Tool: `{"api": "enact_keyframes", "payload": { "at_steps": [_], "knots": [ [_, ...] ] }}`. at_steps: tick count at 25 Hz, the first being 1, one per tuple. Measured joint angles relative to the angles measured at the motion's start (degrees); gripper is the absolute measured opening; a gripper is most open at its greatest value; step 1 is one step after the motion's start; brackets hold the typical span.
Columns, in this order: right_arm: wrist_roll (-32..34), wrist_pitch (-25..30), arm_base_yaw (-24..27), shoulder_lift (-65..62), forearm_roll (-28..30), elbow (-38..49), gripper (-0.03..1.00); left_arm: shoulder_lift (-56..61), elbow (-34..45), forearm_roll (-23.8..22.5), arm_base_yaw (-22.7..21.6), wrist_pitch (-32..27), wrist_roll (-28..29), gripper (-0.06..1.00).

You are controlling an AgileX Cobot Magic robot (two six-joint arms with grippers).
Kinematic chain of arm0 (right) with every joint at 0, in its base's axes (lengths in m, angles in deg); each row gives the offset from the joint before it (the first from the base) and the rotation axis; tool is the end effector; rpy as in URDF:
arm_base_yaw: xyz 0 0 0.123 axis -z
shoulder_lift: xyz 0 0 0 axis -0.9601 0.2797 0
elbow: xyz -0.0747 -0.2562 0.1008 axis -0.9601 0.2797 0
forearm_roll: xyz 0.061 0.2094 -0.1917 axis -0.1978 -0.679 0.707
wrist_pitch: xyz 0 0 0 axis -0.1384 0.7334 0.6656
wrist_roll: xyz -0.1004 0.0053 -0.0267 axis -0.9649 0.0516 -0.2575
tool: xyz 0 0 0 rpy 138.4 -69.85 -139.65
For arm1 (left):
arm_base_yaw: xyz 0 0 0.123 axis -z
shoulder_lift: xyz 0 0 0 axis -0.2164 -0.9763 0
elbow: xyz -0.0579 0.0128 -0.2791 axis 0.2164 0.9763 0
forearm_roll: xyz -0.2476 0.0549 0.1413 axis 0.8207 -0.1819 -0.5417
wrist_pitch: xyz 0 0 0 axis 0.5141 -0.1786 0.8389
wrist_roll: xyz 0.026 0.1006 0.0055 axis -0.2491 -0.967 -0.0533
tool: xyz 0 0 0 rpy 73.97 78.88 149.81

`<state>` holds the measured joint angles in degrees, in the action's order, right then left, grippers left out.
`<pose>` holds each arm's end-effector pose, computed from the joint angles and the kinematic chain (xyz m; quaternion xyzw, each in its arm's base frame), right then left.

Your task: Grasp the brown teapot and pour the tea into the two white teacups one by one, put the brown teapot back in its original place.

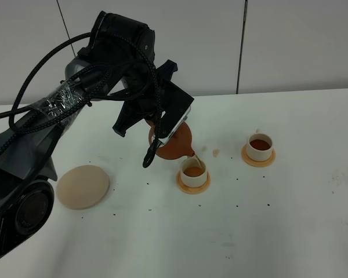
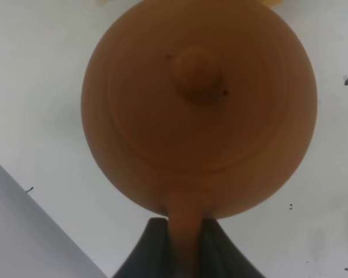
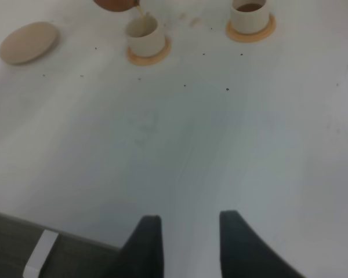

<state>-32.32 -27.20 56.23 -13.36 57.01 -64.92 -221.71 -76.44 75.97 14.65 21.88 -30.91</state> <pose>0.0314 0.0319 0.2871 -0.1524 0.8377 0.1811 0.4921 0.5070 -0.2404 0.2266 0.8750 0.4291 0.1928 0.1145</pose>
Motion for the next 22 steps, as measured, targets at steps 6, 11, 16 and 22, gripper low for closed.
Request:
{"api": "enact_keyframes", "payload": {
  "at_steps": [6,11,16,22],
  "knots": [
    [0.00,0.00,0.00,0.00,0.00,0.00,0.24,0.00,0.00,-0.40,0.00,0.00,0.12,0.17],
    [0.00,0.00,0.00,0.00,0.00,0.00,0.24,0.00,0.00,-1.11,0.00,0.00,0.18,0.17],
    [0.00,0.00,0.00,0.00,0.00,0.00,0.24,0.00,0.00,-1.31,0.00,0.00,0.29,0.17],
    [0.00,0.00,0.00,0.00,0.00,0.00,0.24,0.00,0.00,-1.44,0.00,0.00,0.41,0.17]
  ]
}}
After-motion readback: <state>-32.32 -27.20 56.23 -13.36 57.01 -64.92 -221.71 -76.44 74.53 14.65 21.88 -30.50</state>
